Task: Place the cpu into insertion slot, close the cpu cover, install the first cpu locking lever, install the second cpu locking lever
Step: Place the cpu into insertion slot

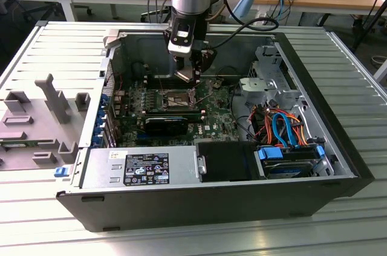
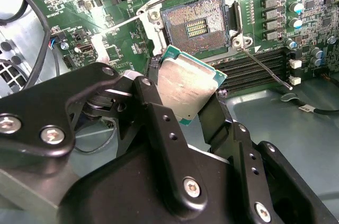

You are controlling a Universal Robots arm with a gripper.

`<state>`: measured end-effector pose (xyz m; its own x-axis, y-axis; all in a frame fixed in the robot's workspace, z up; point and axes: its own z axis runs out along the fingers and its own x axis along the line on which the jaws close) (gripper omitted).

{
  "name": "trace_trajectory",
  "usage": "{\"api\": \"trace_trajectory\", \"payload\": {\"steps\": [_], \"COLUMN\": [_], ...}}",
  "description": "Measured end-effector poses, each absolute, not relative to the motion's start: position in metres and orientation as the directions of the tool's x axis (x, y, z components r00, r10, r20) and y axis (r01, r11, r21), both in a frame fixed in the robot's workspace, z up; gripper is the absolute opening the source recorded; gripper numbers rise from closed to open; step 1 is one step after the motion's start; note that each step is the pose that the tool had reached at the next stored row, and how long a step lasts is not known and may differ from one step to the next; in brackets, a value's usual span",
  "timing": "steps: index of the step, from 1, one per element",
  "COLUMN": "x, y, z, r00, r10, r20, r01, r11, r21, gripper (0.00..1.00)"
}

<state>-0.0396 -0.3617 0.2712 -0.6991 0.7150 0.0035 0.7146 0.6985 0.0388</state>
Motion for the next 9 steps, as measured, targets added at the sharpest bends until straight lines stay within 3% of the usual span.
{"api": "trace_trajectory", "payload": {"steps": [9], "x": [-0.0396], "y": [-0.3617], "z": [0.2711], "r00": [-0.691], "r10": [0.723], "r20": [0.004], "r01": [0.722], "r11": [0.691], "r21": [0.039], "gripper": [0.55]}}
